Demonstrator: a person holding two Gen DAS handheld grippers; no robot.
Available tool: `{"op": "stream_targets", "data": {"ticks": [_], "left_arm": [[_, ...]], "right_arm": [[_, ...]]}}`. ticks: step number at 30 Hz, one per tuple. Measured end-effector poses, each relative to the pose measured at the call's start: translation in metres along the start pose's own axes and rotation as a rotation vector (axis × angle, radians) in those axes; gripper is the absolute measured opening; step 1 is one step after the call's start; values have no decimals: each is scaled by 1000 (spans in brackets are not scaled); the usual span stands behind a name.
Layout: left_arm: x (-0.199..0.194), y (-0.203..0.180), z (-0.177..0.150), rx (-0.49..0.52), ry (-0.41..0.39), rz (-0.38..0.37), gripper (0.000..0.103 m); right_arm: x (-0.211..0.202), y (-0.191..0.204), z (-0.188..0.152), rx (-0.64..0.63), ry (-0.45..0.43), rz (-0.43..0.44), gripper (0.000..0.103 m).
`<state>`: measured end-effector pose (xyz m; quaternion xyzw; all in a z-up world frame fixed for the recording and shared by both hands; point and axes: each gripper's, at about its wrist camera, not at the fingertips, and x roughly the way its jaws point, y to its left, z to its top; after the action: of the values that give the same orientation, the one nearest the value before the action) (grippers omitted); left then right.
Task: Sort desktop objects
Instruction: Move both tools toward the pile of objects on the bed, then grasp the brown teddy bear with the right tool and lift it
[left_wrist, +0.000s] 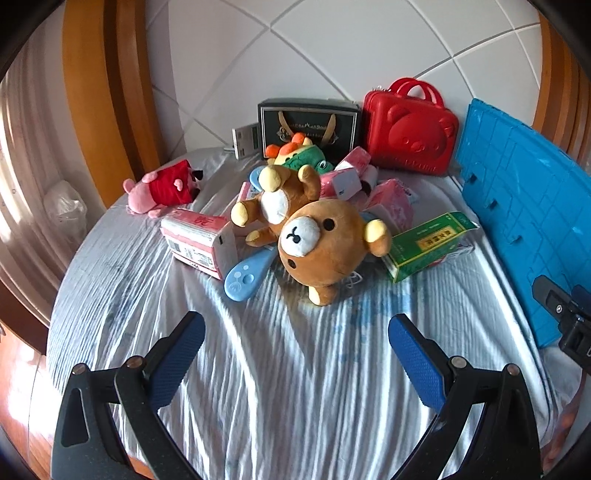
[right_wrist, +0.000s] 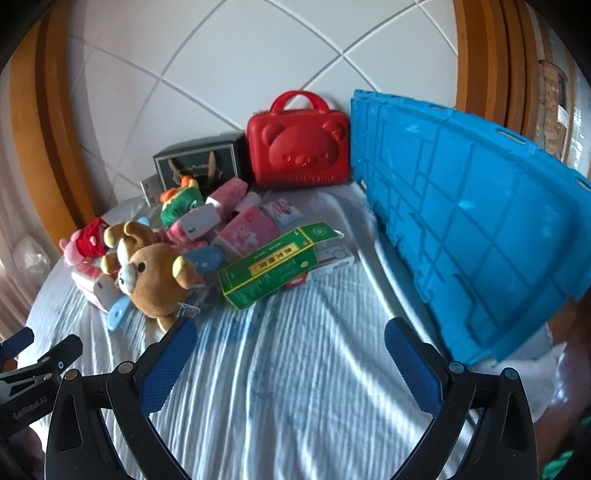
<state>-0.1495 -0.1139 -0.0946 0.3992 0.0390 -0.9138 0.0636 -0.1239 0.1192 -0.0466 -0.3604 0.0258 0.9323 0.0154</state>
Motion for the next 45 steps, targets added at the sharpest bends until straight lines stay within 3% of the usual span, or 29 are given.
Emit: {"op": "stream_targets", "data": {"ticks": [6, 11, 16, 21, 26, 30, 31, 33, 37, 45], "left_arm": [[46, 36, 3, -17, 58, 19, 101], [81, 72, -2, -61, 133, 58, 101], [94, 83, 7, -83, 142, 97, 101], [96, 92, 24, -75, 125, 105, 101], [98, 90, 37, -27, 105, 100, 101], [111, 84, 52, 99, 76, 22, 101], [117, 80, 58, 158, 66, -9, 101], [130, 73, 69, 277, 51, -51, 101], [154, 65, 88, 479, 28, -136, 101], [196, 50, 101, 646, 98, -280, 101]], "right_arm": [[36, 8, 7, 16, 83, -58, 103], [64, 1, 4, 41, 157, -51, 103], [84, -4, 13, 40, 197, -30, 103], [96, 23, 31, -23, 207, 87, 94], [110, 71, 36, -92, 231, 253, 93], [121, 106, 27, -56, 279, 286, 95], [123, 112, 23, -27, 285, 285, 100], [123, 121, 15, 38, 282, 230, 103], [132, 130, 6, 192, 295, 202, 103], [174, 164, 9, 380, 335, 180, 103]]}}
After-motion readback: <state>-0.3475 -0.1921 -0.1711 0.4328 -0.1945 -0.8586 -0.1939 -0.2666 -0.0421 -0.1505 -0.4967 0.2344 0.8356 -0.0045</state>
